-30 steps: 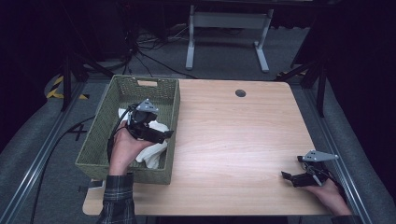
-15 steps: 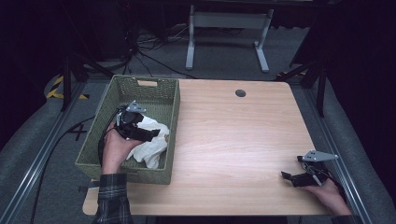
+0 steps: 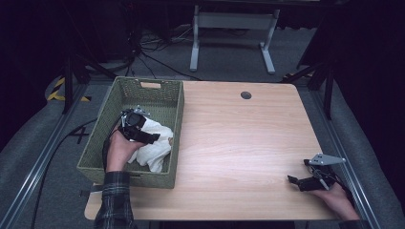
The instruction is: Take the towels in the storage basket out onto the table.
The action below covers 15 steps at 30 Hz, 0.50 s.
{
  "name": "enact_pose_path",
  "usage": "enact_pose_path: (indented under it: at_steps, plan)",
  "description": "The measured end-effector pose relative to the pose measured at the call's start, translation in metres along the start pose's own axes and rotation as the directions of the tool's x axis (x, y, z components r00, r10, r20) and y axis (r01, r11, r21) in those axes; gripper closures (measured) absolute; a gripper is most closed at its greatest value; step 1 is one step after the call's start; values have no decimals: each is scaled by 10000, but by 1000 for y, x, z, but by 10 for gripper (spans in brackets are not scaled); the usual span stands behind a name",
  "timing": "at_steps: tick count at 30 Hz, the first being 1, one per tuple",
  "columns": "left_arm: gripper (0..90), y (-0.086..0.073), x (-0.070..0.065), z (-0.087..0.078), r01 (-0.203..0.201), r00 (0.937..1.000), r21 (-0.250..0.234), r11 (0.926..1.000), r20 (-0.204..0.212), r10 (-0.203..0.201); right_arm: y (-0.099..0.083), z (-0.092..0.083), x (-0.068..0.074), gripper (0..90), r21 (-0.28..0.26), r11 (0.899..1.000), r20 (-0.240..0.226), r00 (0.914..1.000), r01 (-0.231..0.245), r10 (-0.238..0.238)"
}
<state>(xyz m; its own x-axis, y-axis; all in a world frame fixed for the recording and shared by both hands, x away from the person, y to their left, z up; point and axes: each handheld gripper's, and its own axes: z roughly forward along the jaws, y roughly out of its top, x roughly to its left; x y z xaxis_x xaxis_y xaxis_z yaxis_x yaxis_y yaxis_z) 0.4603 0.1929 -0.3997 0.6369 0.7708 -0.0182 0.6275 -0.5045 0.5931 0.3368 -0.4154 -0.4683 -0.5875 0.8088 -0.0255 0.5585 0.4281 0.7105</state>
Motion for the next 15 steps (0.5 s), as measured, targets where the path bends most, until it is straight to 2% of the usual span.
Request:
enact_pose_path:
  at_steps: [3, 6, 7, 9, 10, 12, 15]
  plan:
    - [208, -2, 2, 5, 265, 9996, 180, 9995, 47, -266, 0, 0, 0, 0, 0, 10000, -1, 10000, 0, 0]
    - [244, -4, 5, 12, 487, 9987, 664, 9966, 113, -495, 0, 0, 0, 0, -1, 10000, -1, 10000, 3, -3]
    - [253, -4, 5, 12, 487, 9987, 664, 9966, 113, -495, 0, 0, 0, 0, -1, 10000, -1, 10000, 3, -3]
    - [276, -5, 8, 16, 686, 9974, 925, 9933, 176, -706, 0, 0, 0, 0, -1, 10000, -6, 10000, 7, -7]
    - [291, -5, 8, 16, 639, 9978, 1022, 9927, 130, -656, 0, 0, 0, 0, -2, 10000, -3, 10000, 7, -7]
    - [320, -6, 8, 18, 822, 9963, 1223, 9891, 146, -846, 0, 0, 0, 0, -2, 10000, -4, 10000, 11, -11]
    - [351, -8, 9, 22, 902, 9958, 1516, 9843, 17, -915, 0, 0, 0, 0, -4, 10000, -3, 10000, 9, -9]
